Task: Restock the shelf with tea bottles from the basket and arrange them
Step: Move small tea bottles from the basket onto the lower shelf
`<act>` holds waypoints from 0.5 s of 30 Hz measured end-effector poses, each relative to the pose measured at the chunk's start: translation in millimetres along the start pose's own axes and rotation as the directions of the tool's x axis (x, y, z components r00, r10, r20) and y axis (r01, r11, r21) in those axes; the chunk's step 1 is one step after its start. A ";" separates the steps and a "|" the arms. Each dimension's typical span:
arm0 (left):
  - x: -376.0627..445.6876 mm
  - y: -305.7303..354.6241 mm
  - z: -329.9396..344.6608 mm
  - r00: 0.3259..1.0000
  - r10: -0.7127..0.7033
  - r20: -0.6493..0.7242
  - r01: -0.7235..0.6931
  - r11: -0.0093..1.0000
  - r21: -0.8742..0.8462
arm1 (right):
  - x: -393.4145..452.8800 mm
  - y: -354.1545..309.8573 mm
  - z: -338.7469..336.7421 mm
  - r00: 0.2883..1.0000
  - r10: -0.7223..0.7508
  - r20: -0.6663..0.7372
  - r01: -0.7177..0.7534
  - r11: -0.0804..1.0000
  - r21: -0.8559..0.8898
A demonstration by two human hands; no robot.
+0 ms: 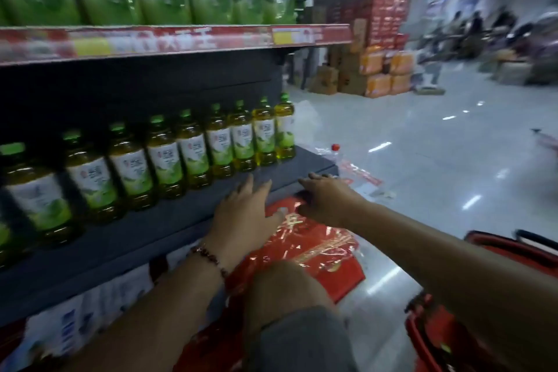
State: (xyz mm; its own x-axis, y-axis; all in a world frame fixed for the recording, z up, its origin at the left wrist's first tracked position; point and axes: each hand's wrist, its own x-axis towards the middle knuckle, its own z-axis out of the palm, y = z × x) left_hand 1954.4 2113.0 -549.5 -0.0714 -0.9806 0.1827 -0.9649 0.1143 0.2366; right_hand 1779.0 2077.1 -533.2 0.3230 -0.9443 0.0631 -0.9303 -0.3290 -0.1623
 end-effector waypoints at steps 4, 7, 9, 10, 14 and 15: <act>16.1 83.6 22.5 0.984 0.171 0.041 -0.171 0.985 -0.006 | -39.0 76.6 -2.9 0.988 0.153 -0.008 -0.153 0.988 -0.012; 23.3 139.3 46.7 0.952 0.298 0.069 -0.296 0.954 -0.036 | -73.3 130.1 -1.7 0.957 0.291 0.016 -0.291 0.956 -0.023; 26.0 173.4 65.6 0.926 0.360 0.110 -0.356 0.933 -0.052 | -97.9 161.4 -0.4 0.921 0.386 0.057 -0.385 0.923 -0.020; 26.1 189.6 76.0 0.913 0.381 0.147 -0.377 0.924 -0.060 | -110.2 176.6 1.7 0.900 0.429 0.074 -0.428 0.903 -0.021; 18.2 245.9 118.4 0.836 0.472 0.280 -0.472 0.879 -0.071 | -155.7 231.4 21.1 0.815 0.570 0.106 -0.569 0.821 -0.044; 14.7 258.5 129.4 0.810 0.500 0.307 -0.503 0.861 -0.073 | -167.0 242.9 28.4 0.788 0.604 0.118 -0.605 0.796 -0.036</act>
State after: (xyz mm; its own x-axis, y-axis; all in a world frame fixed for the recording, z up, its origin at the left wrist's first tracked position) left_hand 1671.2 2107.5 -609.1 -0.6175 -0.7862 -0.0266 -0.7763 0.6036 0.1819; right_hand 1504.0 2154.7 -611.1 -0.2869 -0.9437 -0.1649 -0.9418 0.3093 -0.1315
